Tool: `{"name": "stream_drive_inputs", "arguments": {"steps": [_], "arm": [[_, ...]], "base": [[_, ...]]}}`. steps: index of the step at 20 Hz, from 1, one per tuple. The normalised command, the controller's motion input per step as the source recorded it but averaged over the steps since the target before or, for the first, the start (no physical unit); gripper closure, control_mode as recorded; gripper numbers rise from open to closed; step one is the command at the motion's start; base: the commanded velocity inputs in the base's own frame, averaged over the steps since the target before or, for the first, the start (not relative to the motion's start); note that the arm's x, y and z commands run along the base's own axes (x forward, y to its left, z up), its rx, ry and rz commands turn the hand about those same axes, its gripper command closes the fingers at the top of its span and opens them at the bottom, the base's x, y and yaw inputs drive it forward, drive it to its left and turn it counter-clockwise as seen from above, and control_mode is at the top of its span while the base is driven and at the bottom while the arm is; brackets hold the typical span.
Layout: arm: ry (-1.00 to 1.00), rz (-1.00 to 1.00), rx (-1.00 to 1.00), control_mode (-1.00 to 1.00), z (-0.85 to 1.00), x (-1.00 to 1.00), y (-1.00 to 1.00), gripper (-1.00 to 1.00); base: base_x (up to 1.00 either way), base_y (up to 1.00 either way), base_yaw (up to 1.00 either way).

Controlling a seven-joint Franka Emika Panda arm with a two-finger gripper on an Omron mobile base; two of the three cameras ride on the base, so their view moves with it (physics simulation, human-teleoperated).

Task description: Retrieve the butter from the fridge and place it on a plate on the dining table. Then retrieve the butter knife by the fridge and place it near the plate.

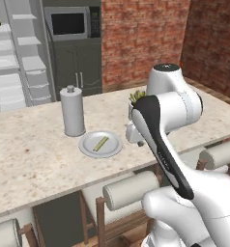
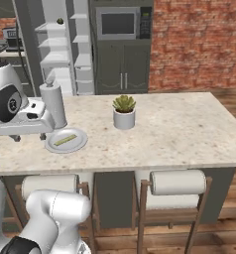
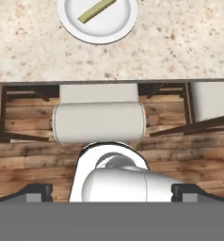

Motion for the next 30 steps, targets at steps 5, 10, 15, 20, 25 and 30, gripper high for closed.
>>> {"name": "stream_drive_inputs", "arguments": {"steps": [5, 10, 15, 20, 25, 30], "arm": [[0.0, 0.0, 0.0, 1.0, 0.0, 0.0, 0.0, -1.0], [0.0, 0.0, 0.0, 1.0, 0.0, 0.0, 0.0, -1.0], [0.0, 0.0, 0.0, 1.0, 0.0, 0.0, 0.0, -1.0], [0.0, 0.0, 0.0, 1.0, 0.0, 0.0, 0.0, -1.0], [0.0, 0.0, 0.0, 1.0, 0.0, 0.0, 0.0, -1.0], [0.0, 0.0, 0.0, 1.0, 0.0, 0.0, 0.0, -1.0]], "base": [[-0.95, 0.73, 0.0], [-0.75, 0.96, 0.02], [-0.17, 1.0, 0.1], [0.0, 1.0, 0.07], [0.0, 1.0, 0.04], [0.0, 1.0, 0.02]]}}
